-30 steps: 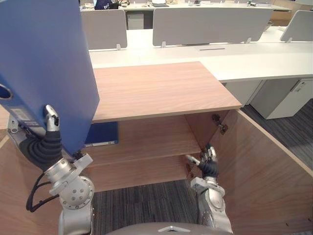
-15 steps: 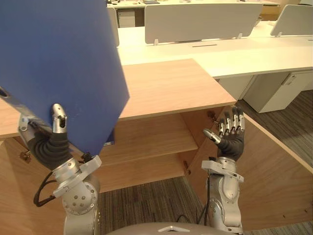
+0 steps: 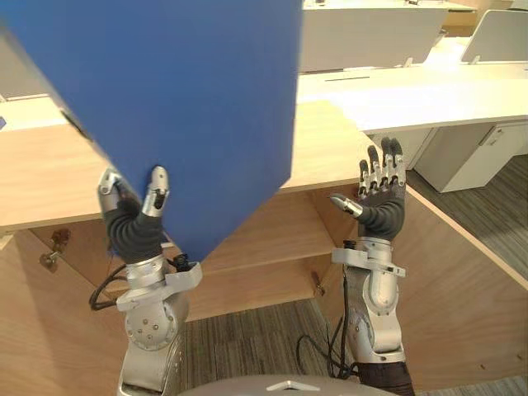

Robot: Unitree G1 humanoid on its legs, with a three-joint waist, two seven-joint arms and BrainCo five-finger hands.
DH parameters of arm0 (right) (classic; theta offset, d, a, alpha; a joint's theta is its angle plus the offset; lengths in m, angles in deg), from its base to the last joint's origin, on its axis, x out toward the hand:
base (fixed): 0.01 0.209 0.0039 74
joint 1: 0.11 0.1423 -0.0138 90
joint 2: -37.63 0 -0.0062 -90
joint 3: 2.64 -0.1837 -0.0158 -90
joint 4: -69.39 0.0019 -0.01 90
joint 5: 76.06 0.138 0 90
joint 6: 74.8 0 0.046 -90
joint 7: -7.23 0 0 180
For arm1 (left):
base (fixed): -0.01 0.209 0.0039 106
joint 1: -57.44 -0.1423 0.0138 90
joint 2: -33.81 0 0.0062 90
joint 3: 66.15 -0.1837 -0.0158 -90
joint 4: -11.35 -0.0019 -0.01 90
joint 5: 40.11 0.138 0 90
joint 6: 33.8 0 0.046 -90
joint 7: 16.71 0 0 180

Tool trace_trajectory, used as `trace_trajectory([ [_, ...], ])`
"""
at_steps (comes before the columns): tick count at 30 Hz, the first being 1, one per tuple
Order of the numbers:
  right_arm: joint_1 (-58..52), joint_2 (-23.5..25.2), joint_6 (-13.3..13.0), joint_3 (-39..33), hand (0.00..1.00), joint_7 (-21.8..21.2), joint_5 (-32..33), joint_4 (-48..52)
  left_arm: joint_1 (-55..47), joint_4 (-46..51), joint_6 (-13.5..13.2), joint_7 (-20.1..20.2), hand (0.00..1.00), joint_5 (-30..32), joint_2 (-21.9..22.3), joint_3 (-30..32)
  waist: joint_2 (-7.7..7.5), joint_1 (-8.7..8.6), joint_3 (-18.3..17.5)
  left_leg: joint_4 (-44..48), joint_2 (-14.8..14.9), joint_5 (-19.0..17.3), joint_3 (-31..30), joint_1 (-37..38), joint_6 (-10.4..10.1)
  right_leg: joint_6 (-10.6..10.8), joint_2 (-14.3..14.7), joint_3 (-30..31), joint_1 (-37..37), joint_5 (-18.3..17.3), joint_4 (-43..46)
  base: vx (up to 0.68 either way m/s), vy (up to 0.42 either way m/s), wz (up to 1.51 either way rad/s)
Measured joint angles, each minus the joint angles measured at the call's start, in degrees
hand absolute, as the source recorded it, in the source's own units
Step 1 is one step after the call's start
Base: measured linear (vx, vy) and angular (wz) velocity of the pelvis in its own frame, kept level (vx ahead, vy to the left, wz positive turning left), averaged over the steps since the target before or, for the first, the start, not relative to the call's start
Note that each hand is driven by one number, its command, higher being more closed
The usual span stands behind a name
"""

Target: Walk over to the cabinet, pick up the folder, carry it to the office cabinet, place the folder inside the office cabinet, then close the office cabinet door

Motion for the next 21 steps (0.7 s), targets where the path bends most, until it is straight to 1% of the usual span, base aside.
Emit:
trace_trajectory([
  [2,0.9,-0.7,0.0,1.1,0.0,-1.5,1.0,0.0,0.0,0.0,-0.2,2.0,1.0,-1.3,0.0,-0.8,0.0,-0.08,0.0,0.0,-0.1,0.0,0.0,0.0,0.0,0.0,0.0,0.0,0.0,0.0,0.0,0.0,0.0,0.0],
  [6,2.5,-1.8,0.0,2.1,0.0,-3.6,1.3,0.0,0.8,-0.3,-0.7,4.5,1.0,-3.7,-0.7,-1.3,0.0,0.02,0.0,0.0,-0.1,0.0,-0.2,-0.1,0.1,0.0,-0.1,-0.2,0.1,0.0,-0.1,0.0,0.0,0.0],
  [11,4.0,-2.1,0.2,2.1,0.0,-4.6,1.4,-0.7,1.7,-0.5,-1.1,7.6,1.0,-6.1,-1.5,-1.5,-0.04,0.35,0.0,0.0,-0.2,0.1,-0.4,-0.2,0.1,0.0,-0.2,-0.4,0.2,0.0,-0.2,0.0,0.0,0.0],
  [15,4.6,-3.6,0.6,2.0,0.0,-6.0,1.4,-0.7,1.8,-1.7,-1.9,10.4,1.0,-7.9,-1.7,-2.1,-0.25,0.57,0.1,0.0,-0.3,0.2,-0.8,-0.2,0.3,0.0,-0.2,-0.7,0.3,0.0,-0.2,0.0,0.0,0.03],
  [21,5.2,-4.8,1.6,1.8,0.0,-6.3,2.0,-3.6,2.0,-2.8,-1.9,12.9,1.0,-9.5,-2.4,-2.7,-0.59,0.63,0.3,0.0,-0.4,0.4,-1.3,-0.2,0.5,0.1,-0.4,-1.3,0.8,0.0,-0.3,-0.02,-0.003,0.06],
])
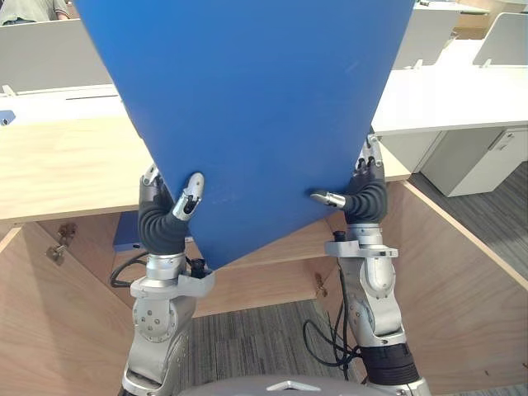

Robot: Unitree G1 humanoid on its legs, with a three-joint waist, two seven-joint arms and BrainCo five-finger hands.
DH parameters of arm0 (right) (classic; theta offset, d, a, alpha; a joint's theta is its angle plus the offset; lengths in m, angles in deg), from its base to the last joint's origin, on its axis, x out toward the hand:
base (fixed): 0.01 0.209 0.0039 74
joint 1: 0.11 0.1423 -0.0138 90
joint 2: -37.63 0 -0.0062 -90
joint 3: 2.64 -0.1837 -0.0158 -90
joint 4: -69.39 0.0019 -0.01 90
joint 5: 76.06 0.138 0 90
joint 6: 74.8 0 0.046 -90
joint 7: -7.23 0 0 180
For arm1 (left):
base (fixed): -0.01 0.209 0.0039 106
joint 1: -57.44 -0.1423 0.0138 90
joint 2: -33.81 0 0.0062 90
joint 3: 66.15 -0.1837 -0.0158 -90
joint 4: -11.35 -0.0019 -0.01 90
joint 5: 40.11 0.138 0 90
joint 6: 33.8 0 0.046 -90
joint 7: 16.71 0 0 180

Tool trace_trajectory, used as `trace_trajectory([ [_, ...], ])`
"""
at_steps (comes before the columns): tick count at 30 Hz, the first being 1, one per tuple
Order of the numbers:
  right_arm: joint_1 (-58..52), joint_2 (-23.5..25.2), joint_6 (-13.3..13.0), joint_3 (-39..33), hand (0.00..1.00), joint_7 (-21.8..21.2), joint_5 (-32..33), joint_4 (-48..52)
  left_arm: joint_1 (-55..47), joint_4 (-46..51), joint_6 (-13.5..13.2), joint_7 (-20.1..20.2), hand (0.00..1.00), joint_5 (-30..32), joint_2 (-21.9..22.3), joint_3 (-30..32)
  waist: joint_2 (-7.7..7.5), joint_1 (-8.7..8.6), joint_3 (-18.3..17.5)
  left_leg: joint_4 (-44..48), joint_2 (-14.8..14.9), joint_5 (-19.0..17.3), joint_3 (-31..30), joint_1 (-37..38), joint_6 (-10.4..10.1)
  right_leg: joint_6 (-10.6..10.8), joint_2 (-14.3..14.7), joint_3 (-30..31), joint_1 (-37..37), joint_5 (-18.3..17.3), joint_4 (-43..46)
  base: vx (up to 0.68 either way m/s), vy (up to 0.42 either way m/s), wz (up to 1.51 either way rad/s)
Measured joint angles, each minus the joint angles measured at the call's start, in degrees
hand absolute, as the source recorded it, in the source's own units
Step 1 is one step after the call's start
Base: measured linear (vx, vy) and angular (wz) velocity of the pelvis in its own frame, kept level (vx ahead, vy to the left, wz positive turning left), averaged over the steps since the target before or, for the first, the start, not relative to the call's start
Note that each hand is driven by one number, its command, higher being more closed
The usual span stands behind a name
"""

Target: Walk over to the cabinet, pick up the folder, carry it to the office cabinet, place the folder inside the office cabinet, then close the office cabinet door

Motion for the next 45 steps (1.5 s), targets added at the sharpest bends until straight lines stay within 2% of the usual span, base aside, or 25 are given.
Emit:
trace_trajectory([
  [5,1.5,-3.1,1.0,-0.7,0.0,-2.6,1.6,-2.3,0.0,-0.1,0.0,2.0,1.0,-1.1,-1.4,-0.2,-0.19,0.21,0.1,0.0,-0.3,0.1,-0.2,-0.2,0.2,0.2,-0.3,-0.2,0.0,0.1,-0.4,-0.01,0.0,0.01],
  [6,1.5,-3.7,1.1,-0.8,1.0,-3.4,1.8,-2.3,0.0,-0.2,0.0,2.3,1.0,-1.4,-1.6,-0.3,-0.23,0.21,0.1,0.0,-0.3,0.1,-0.2,-0.2,0.2,0.2,-0.4,-0.3,0.0,0.1,-0.4,0.0,0.0,0.0],
  [15,1.7,-9.2,2.8,0.1,1.0,-11.0,4.4,-6.3,0.0,-3.9,0.0,3.0,1.0,-2.5,-3.0,-0.1,-0.74,0.32,0.3,0.0,-0.4,0.4,-0.5,-1.0,0.5,0.3,-0.5,-0.5,-0.5,0.4,-0.2,0.0,0.0,0.01],
  [22,1.6,-10.3,3.9,0.5,1.0,-13.1,4.4,-7.3,0.0,-4.3,-0.1,2.9,1.0,-1.4,-3.6,0.3,-1.2,0.45,0.5,0.0,-0.4,0.5,-0.5,-1.0,0.5,0.3,-0.5,-0.5,-0.6,0.4,-0.1,0.0,0.0,0.0],
  [23,1.4,-10.2,3.9,0.7,1.0,-13.1,4.4,-7.3,0.0,-4.8,-0.1,2.9,0.0,-1.4,-3.3,0.6,-1.23,0.54,0.6,0.0,-0.5,0.5,-0.5,-1.0,0.5,0.3,-0.5,-0.5,-0.6,0.4,-0.1,0.0,0.0,0.0],
  [29,0.9,-6.2,4.7,0.4,1.0,-12.7,3.0,-8.5,-0.2,-7.3,-0.1,2.6,0.0,1.3,-2.7,2.7,-1.28,0.59,0.6,0.0,-0.5,0.6,-0.6,-1.0,0.6,0.2,-0.5,-0.5,-0.7,0.3,-0.3,0.0,0.0,0.0],
  [35,0.9,-2.3,4.7,0.2,1.0,-9.6,0.6,-8.4,-2.0,-9.3,0.1,0.8,0.0,3.2,-0.3,5.0,-1.39,0.67,0.7,0.0,-0.5,0.6,-0.7,-1.1,0.6,0.2,-0.5,-0.6,-0.7,0.3,-0.4,0.0,0.0,0.0],
  [39,0.3,0.6,4.6,-1.6,1.0,-7.9,-1.0,-7.9,-2.7,-11.1,0.4,-1.0,0.0,5.3,1.3,8.6,-1.41,0.69,0.7,0.0,-0.5,0.6,-0.9,-1.1,0.6,0.2,-0.5,-0.7,-0.6,0.3,-0.5,0.0,0.0,0.0],
  [45,-1.7,2.1,4.6,-4.2,1.0,-6.2,-1.4,-5.1,-4.0,-11.1,0.4,-2.3,0.0,5.3,1.7,13.5,-1.43,0.67,0.6,0.0,-0.5,0.6,-1.2,-1.3,0.6,0.2,-0.5,-1.0,-0.6,0.3,-0.6,0.0,0.0,0.01],
])
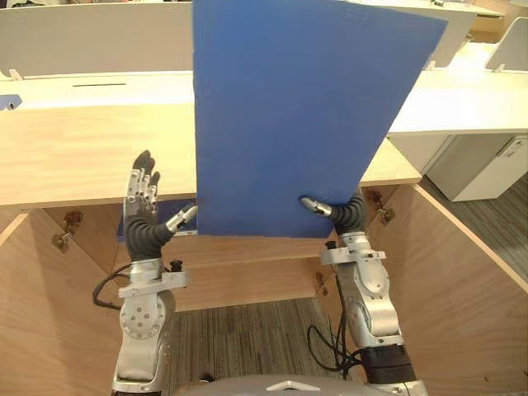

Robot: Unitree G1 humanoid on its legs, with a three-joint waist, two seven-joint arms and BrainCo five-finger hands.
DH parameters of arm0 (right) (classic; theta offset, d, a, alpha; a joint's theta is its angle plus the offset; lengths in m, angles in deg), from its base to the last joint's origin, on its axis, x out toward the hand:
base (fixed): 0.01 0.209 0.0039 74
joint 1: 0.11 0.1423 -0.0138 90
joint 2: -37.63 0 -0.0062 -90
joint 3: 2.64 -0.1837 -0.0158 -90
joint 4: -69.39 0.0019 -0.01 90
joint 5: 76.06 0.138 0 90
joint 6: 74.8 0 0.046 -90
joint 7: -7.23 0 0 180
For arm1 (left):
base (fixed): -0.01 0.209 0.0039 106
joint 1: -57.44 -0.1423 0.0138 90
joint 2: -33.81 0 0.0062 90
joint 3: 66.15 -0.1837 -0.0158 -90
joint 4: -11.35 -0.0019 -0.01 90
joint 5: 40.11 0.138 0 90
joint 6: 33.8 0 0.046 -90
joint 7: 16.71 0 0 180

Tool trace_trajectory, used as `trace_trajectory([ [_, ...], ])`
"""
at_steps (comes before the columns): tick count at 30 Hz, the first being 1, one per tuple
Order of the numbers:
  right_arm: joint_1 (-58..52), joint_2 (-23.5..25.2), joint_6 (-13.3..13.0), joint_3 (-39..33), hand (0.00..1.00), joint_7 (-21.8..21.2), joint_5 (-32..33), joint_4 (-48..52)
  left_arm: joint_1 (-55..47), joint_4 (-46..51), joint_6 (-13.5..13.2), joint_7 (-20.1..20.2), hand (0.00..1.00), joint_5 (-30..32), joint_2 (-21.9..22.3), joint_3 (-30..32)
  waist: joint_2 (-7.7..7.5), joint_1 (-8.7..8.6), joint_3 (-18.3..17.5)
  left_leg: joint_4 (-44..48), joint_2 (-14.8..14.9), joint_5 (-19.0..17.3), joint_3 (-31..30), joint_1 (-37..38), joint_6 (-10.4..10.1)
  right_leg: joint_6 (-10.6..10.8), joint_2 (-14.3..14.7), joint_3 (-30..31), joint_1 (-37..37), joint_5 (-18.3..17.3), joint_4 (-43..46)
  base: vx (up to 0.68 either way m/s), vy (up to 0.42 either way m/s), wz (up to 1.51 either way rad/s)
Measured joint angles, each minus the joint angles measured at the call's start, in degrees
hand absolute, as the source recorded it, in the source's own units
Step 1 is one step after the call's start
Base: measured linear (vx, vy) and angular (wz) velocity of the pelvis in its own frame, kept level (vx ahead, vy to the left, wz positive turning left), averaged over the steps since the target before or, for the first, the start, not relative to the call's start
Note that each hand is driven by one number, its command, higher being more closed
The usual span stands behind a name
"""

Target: Walk over to the cabinet, pick up the folder, carry it to the office cabinet, place the folder inside the office cabinet, then close the office cabinet door

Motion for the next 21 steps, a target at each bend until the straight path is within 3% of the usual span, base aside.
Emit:
trace_trajectory([
  [9,-1.8,1.7,-1.1,-4.7,1.0,0.7,-0.1,3.8,-2.7,-4.6,1.0,-0.5,0.0,-0.1,2.1,4.8,-0.06,-0.01,0.0,0.0,-0.1,0.1,-0.6,-0.4,0.1,0.0,-0.2,-0.8,0.0,0.0,-0.1,0.0,0.0,0.03],
  [19,-4.2,2.7,-1.1,-5.5,1.0,0.5,-0.6,5.4,-6.4,-15.0,3.7,2.9,0.0,0.1,3.6,6.0,-0.08,0.12,0.0,0.0,-0.3,0.2,-1.8,-1.2,0.1,0.0,-0.3,-2.0,0.0,-0.1,-0.3,0.01,0.002,0.06],
  [21,-5.1,2.7,-1.1,-5.3,1.0,0.1,-0.6,5.9,-6.4,-19.4,4.4,3.1,0.0,2.9,3.6,6.5,-0.09,0.15,0.0,0.0,-0.3,0.3,-2.1,-1.6,0.1,0.0,-0.3,-2.4,-0.1,0.0,-0.3,0.01,-0.004,0.08],
])
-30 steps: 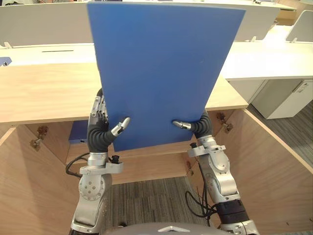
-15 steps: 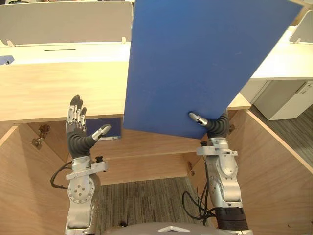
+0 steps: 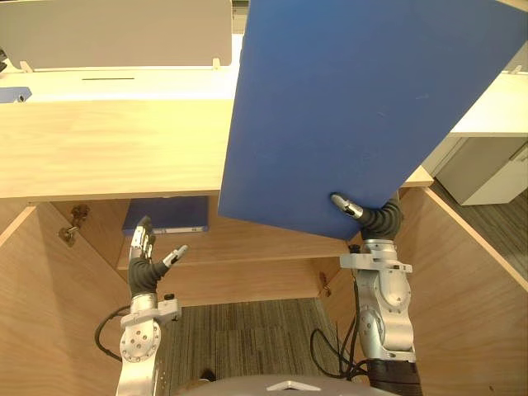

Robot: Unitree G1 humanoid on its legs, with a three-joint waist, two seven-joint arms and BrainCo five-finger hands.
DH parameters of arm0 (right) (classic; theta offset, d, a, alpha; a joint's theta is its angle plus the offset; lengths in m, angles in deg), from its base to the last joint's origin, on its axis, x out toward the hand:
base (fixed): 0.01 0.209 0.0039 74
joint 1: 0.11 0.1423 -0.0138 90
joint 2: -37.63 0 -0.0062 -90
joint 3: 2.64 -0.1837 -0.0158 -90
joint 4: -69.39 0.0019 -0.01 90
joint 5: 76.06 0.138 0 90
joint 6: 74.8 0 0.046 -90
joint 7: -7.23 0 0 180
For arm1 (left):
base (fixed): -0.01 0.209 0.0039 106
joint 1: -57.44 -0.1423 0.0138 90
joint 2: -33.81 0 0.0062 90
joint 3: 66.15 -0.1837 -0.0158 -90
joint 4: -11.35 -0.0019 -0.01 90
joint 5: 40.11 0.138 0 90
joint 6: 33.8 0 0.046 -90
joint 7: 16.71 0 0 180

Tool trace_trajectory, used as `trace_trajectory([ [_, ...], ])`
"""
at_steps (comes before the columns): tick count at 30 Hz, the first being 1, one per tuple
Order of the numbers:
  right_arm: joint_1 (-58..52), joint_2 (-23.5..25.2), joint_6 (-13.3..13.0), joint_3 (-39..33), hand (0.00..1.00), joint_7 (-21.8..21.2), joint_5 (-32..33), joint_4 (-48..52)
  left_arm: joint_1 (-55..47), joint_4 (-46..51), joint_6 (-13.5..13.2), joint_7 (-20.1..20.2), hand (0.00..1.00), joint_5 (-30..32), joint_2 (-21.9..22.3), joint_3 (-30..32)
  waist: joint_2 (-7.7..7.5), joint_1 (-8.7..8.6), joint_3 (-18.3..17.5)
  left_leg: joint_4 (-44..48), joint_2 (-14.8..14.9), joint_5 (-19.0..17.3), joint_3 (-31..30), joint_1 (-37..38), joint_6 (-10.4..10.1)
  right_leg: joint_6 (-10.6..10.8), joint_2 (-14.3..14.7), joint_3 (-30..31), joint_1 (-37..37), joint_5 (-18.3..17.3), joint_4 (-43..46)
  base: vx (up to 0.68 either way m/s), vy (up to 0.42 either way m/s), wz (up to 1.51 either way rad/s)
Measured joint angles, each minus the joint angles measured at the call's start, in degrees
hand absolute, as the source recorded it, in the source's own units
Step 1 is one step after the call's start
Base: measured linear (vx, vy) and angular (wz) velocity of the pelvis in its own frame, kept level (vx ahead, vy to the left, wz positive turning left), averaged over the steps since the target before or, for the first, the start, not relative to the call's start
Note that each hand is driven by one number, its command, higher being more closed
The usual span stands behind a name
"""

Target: Walk over to the cabinet, pick up the folder, carry it to the office cabinet, place the folder inside the office cabinet, then close the office cabinet door

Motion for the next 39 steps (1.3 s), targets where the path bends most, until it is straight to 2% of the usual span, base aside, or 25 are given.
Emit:
trace_trajectory([
  [6,-1.5,-0.1,0.0,1.2,1.0,-0.1,0.1,0.0,0.2,-9.0,1.6,0.0,0.0,4.9,-0.2,1.8,0.05,0.05,0.0,0.0,0.0,0.0,-0.1,-0.2,0.0,-0.2,0.0,-0.1,-0.2,-0.1,0.0,0.0,-0.001,0.01],
  [13,-2.6,-0.4,-0.3,5.0,1.0,0.8,-2.7,0.0,0.9,-20.8,2.8,-1.2,0.0,6.3,-2.7,2.8,0.06,-0.04,0.8,0.0,0.1,0.3,0.0,-2.4,0.1,-0.1,0.0,0.0,-2.7,0.0,0.7,0.0,0.0,0.0],
  [16,-2.1,-0.4,-1.3,7.6,1.0,2.3,-4.5,0.0,2.8,-24.0,3.2,-2.1,0.0,7.2,-3.0,3.5,-0.04,0.22,4.2,0.6,0.1,0.7,0.0,-3.9,0.3,-0.2,-0.2,0.0,-4.5,0.1,2.1,-0.03,0.006,0.01],
  [18,0.8,-0.7,-1.4,10.1,1.0,4.1,-7.4,0.1,5.8,-26.5,3.2,-3.0,0.0,7.2,-3.4,3.6,0.07,0.21,8.9,10.5,1.3,-2.9,0.0,-11.7,0.7,-0.6,-0.5,0.5,-9.7,-0.2,6.3,-0.14,0.019,-0.03],
  [19,1.6,-1.2,-1.4,11.2,1.0,4.5,-8.4,0.2,6.6,-27.1,3.3,-3.4,0.0,7.2,-3.4,3.7,0.33,0.22,9.4,13.4,2.0,-3.9,0.1,-14.3,0.8,-0.7,-0.4,0.8,-11.6,-0.4,7.7,-0.16,0.007,-0.13],
  [20,3.8,-1.8,-1.4,13.7,1.0,5.6,-10.4,0.4,8.5,-27.4,3.3,-4.3,0.0,7.2,-3.4,3.7,1.13,0.37,12.2,19.5,3.2,-6.1,0.1,-19.2,0.9,-0.7,-0.2,1.2,-15.5,-1.4,11.5,-0.13,0.012,-0.1],
  [21,4.6,-2.1,-1.4,14.5,1.0,6.0,-11.0,0.4,9.2,-27.6,3.3,-4.4,0.0,7.2,-3.4,3.6,1.42,0.39,13.2,21.6,3.7,-6.9,0.1,-20.8,1.1,-0.6,-0.3,1.3,-17.1,-2.0,13.5,-0.23,0.033,-0.1],
  [24,5.9,-4.0,-1.3,18.8,1.0,9.0,-17.0,4.0,12.2,-29.7,3.3,-5.9,0.0,7.1,-3.4,3.2,2.41,0.99,14.7,31.0,5.1,-10.8,-0.2,-30.7,0.8,-0.9,-1.0,1.8,-27.6,-6.3,23.8,-0.18,0.044,-0.02],
  [26,5.9,-4.5,-1.4,20.5,1.0,9.7,-19.9,6.5,12.7,-30.2,3.6,-6.7,0.0,7.1,-3.3,2.9,2.58,1.2,15.4,33.8,5.5,-11.8,-0.3,-33.9,0.7,-1.2,-1.6,2.1,-31.1,-7.7,27.3,-0.11,0.039,0.01],
  [33,10.5,-6.2,-1.4,23.4,1.0,18.1,-31.4,9.1,15.7,-30.2,3.8,-9.2,0.0,7.1,-2.6,2.4,3.99,2.32,17.6,44.2,7.1,-15.0,-1.1,-45.5,0.8,-1.7,-2.2,3.0,-42.8,-11.6,38.4,-0.06,0.003,0.0],
  [35,12.4,-6.2,-1.3,23.7,1.0,20.1,-34.9,9.0,17.0,-30.0,3.8,-9.7,0.0,7.1,-2.6,2.2,4.36,2.98,18.1,49.1,8.0,-16.3,-1.2,-50.4,1.3,-1.5,-2.2,3.6,-48.0,-13.1,43.5,-0.07,-0.017,-0.11],
  [39,16.3,-6.6,-1.0,23.9,1.0,20.7,-37.7,8.0,19.3,-29.6,3.9,-10.6,0.0,7.1,-2.5,2.1,4.75,3.41,20.5,55.5,9.4,-18.5,-1.4,-57.1,1.3,-1.8,-1.9,4.9,-55.2,-15.2,50.0,-0.07,-0.022,-0.12],
])
